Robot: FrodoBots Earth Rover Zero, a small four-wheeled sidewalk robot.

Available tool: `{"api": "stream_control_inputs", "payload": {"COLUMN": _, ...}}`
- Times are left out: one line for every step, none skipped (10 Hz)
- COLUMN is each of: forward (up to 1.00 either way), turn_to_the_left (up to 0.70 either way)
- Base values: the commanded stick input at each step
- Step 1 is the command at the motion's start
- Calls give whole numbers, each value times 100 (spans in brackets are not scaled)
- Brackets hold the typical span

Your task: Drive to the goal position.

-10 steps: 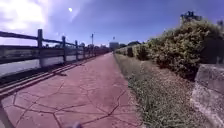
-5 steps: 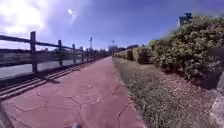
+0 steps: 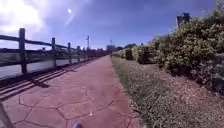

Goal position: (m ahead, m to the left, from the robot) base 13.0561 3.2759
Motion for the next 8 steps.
{"api": "stream_control_inputs", "payload": {"forward": 70, "turn_to_the_left": 35}}
{"api": "stream_control_inputs", "payload": {"forward": 70, "turn_to_the_left": 13}}
{"api": "stream_control_inputs", "payload": {"forward": 70, "turn_to_the_left": 0}}
{"api": "stream_control_inputs", "payload": {"forward": 70, "turn_to_the_left": 0}}
{"api": "stream_control_inputs", "payload": {"forward": 70, "turn_to_the_left": 0}}
{"api": "stream_control_inputs", "payload": {"forward": 70, "turn_to_the_left": 0}}
{"api": "stream_control_inputs", "payload": {"forward": 70, "turn_to_the_left": 0}}
{"api": "stream_control_inputs", "payload": {"forward": 70, "turn_to_the_left": 35}}
